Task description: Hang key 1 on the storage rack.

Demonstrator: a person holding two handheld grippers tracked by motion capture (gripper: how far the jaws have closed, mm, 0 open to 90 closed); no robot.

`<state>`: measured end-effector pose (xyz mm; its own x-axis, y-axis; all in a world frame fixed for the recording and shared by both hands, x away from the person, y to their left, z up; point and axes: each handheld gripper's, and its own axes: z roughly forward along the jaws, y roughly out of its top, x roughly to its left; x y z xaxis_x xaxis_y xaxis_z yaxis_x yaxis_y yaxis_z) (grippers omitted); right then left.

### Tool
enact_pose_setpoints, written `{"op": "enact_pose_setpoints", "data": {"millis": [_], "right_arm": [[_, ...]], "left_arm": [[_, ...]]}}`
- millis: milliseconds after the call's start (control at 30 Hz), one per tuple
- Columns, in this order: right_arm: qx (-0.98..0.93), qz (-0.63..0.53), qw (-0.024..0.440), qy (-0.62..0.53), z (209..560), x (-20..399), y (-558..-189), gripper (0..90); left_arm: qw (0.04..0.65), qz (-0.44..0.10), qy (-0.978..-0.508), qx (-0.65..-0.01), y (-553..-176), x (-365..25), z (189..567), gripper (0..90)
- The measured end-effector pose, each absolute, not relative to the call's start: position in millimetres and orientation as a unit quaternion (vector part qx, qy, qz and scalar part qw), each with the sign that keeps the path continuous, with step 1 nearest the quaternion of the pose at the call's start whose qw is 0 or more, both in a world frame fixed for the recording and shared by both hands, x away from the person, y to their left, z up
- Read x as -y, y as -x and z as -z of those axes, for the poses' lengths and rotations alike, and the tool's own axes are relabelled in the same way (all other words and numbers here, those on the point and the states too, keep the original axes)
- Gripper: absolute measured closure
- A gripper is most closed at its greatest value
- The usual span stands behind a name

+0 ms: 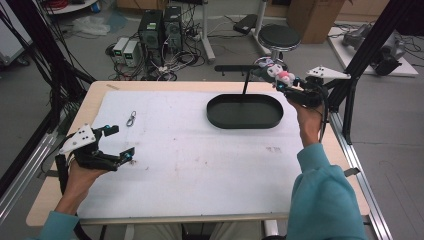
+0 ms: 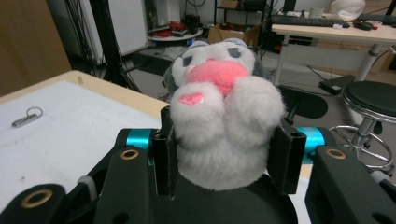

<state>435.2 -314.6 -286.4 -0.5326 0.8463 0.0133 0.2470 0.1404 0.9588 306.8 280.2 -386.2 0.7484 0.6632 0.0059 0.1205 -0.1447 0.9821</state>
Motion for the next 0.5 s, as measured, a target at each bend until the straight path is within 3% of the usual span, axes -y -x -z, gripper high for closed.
{"op": "enact_pose_setpoints", "data": {"millis": [500], "right_arm": [[-0.699, -0.517, 0.291, -0.400, 285, 313, -448, 53.1]], "left_arm": [[0.598, -0.233, -0.715, -0.276, -303, -282, 400, 1.7]]}}
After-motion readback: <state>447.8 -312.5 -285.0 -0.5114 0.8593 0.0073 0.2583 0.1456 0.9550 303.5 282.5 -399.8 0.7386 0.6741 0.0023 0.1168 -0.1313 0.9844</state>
